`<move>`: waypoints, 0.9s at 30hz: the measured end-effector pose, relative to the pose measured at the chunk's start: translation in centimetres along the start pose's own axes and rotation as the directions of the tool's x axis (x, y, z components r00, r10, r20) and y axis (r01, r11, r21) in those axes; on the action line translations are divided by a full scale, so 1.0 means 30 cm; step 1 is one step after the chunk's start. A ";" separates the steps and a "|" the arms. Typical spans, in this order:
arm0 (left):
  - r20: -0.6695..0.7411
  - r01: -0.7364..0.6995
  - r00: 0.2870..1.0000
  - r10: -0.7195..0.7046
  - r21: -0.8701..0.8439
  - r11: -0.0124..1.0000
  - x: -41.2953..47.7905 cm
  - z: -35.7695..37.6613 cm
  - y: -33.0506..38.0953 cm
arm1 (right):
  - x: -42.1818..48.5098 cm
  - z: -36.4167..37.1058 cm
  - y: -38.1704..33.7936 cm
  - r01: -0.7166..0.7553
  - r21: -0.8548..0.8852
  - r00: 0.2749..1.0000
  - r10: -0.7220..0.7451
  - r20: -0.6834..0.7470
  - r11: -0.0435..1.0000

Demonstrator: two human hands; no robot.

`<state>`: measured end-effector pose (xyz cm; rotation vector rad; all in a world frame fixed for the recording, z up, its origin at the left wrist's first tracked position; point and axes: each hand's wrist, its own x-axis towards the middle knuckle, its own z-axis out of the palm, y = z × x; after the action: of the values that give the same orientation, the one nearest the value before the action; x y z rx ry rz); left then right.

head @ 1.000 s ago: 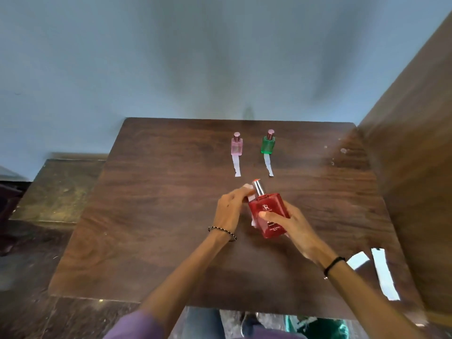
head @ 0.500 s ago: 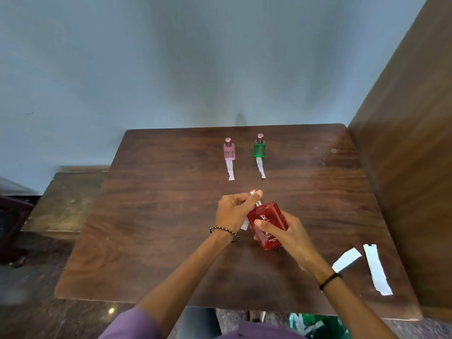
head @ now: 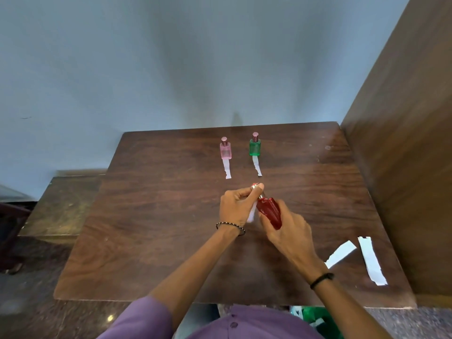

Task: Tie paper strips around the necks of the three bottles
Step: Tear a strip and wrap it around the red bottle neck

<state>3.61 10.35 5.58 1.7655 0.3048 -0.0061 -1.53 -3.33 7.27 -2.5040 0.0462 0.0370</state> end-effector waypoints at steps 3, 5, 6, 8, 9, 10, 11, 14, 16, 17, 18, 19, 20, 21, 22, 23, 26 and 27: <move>-0.035 0.012 0.999 -0.013 -0.014 1.000 0.004 -0.003 0.019 | 0.009 0.013 -0.003 0.042 -0.113 0.998 -0.047 -0.040 0.993; -0.058 0.021 0.998 -0.021 0.001 1.000 0.006 0.003 0.027 | 0.011 0.021 -0.011 0.046 -0.147 0.996 -0.056 -0.063 0.988; -0.068 0.019 0.998 -0.018 0.018 1.000 0.007 0.008 0.027 | 0.010 0.025 -0.014 0.049 -0.170 0.996 -0.061 -0.066 0.984; -0.080 0.024 0.997 -0.020 0.039 0.999 0.011 0.013 0.027 | 0.010 0.025 -0.020 0.046 -0.208 0.997 -0.058 -0.048 0.977; -0.074 0.030 0.997 -0.028 0.036 0.999 0.015 0.014 0.027 | 0.012 0.018 -0.017 0.033 -0.182 0.999 -0.040 -0.032 0.983; -0.061 0.040 0.997 -0.038 0.023 0.999 0.021 0.014 0.024 | 0.018 0.014 -0.010 0.001 -0.101 1.000 -0.001 0.002 0.995; -0.038 0.051 0.998 -0.051 0.001 0.999 0.026 0.012 0.021 | 0.024 0.004 -0.006 -0.037 0.026 0.998 0.035 0.044 0.999; 0.037 0.069 0.997 -0.067 -0.063 0.996 0.040 0.004 0.013 | 0.040 -0.018 0.016 -0.113 0.318 0.984 0.062 0.167 0.941; 0.078 0.088 0.994 -0.081 -0.086 0.992 0.045 0.000 0.015 | 0.046 -0.029 0.026 -0.181 0.480 0.964 0.059 0.258 0.858; 0.099 0.096 0.991 -0.087 -0.095 0.991 0.047 -0.004 0.019 | 0.047 -0.034 0.027 -0.245 0.580 0.945 0.057 0.323 0.777; 0.128 0.106 0.987 -0.093 -0.103 0.989 0.048 -0.006 0.025 | 0.047 -0.036 0.037 -0.319 0.656 0.918 0.050 0.394 0.684; 0.157 0.119 0.982 -0.101 -0.109 0.987 0.049 -0.006 0.031 | 0.045 -0.042 0.045 -0.385 0.707 0.887 0.027 0.460 0.594; 0.181 0.129 0.978 -0.108 -0.110 0.986 0.051 -0.007 0.033 | 0.047 -0.046 0.057 -0.440 0.729 0.859 0.008 0.512 0.525; 0.197 0.136 0.974 -0.112 -0.109 0.985 0.054 -0.008 0.034 | 0.047 -0.055 0.063 -0.487 0.736 0.829 -0.014 0.558 0.471; 0.211 0.145 0.970 -0.119 -0.117 0.982 0.052 -0.009 0.037 | 0.048 -0.058 0.068 -0.523 0.733 0.804 -0.035 0.594 0.434; 0.218 0.160 0.967 -0.131 -0.119 0.980 0.048 -0.008 0.042 | 0.049 -0.060 0.071 -0.550 0.730 0.784 -0.051 0.619 0.405; 0.214 0.183 0.964 -0.157 -0.104 0.978 0.042 0.014 0.041 | 0.058 -0.057 0.074 -0.521 0.718 0.810 0.000 0.587 0.461; 0.185 0.194 0.967 -0.173 -0.103 0.976 0.045 0.018 0.043 | 0.057 -0.054 0.067 -0.435 0.684 0.855 0.031 0.517 0.586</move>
<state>5.28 9.87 6.48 1.5994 0.3332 -0.2697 0.13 -5.96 7.30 -1.5126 0.1727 0.5996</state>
